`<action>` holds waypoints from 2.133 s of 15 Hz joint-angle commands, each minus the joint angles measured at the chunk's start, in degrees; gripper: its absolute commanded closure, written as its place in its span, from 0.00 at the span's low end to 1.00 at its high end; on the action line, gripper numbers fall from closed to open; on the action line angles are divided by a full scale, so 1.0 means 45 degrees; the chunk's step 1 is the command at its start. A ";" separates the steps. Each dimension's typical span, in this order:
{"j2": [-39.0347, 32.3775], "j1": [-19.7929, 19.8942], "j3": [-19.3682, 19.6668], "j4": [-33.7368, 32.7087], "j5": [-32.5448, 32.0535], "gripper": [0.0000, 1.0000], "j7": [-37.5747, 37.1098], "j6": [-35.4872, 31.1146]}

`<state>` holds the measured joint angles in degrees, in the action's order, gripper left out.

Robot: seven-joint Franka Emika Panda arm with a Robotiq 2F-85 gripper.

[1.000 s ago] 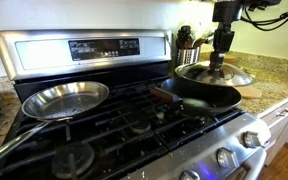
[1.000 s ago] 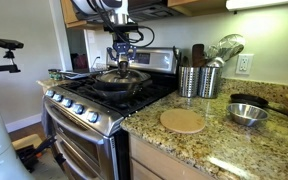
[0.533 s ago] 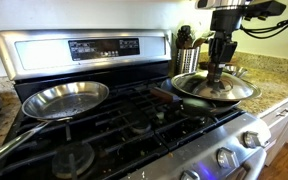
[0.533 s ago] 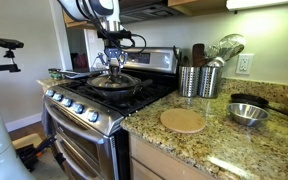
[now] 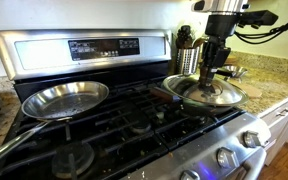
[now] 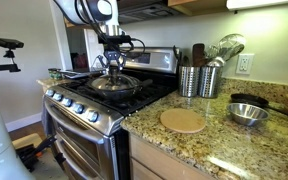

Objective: Pick the lid on the counter and put it on the black pan

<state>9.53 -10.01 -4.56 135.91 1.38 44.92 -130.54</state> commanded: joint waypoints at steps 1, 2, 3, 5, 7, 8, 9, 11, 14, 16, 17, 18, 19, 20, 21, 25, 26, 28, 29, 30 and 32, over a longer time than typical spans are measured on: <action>-0.0100 0.0043 0.0150 0.0317 0.0307 0.79 0.0552 -0.0924; -0.0201 0.0067 0.0150 0.0324 0.0288 0.79 0.0577 -0.1074; -0.0296 0.0115 0.0155 0.0330 0.0242 0.79 0.0550 -0.1211; -0.0336 0.0168 0.0200 0.0376 0.0276 0.79 0.0636 -0.1496; -0.0301 0.0161 0.0243 0.0441 0.0440 0.79 0.0851 -0.1656; -0.0309 0.0157 0.0248 0.0438 0.0503 0.79 0.0898 -0.1689; -0.0345 0.0142 0.0268 0.0416 0.0693 0.79 0.0987 -0.1679; -0.0437 0.0121 0.0297 0.0389 0.1090 0.79 0.1247 -0.1703; -0.0488 0.0152 0.0331 0.0383 0.1469 0.79 0.1527 -0.1672; -0.0293 0.0267 0.0316 0.0491 0.1125 0.28 0.1203 -0.1832; -0.0052 0.0346 0.0307 0.0636 0.0818 0.22 0.0999 -0.1990; 0.0058 0.0398 0.0311 0.0673 0.0633 0.16 0.0887 -0.1988; 0.0444 0.0489 0.0327 0.0830 0.0489 0.09 0.0658 -0.1913; 0.0621 0.0558 0.0352 0.0898 0.0450 0.04 0.0509 -0.1839; 0.1020 0.0659 0.0382 0.1045 0.0364 0.01 0.0155 -0.1613; 0.2379 0.1078 0.0477 0.1624 -0.0053 0.00 -0.2071 -0.1398; 0.2690 0.1159 0.0526 0.1726 -0.0133 0.00 -0.2677 -0.1311; 0.3231 0.1305 0.0632 0.1819 -0.0298 0.00 -0.3818 -0.0978; 0.3478 0.1329 0.0744 0.1855 -0.0319 0.00 -0.4200 -0.0772; 0.3725 0.1352 0.0853 0.1944 -0.0320 0.00 -0.4520 -0.0728; 0.3027 0.1002 0.1017 0.1475 -0.0225 0.00 -0.4037 -0.0963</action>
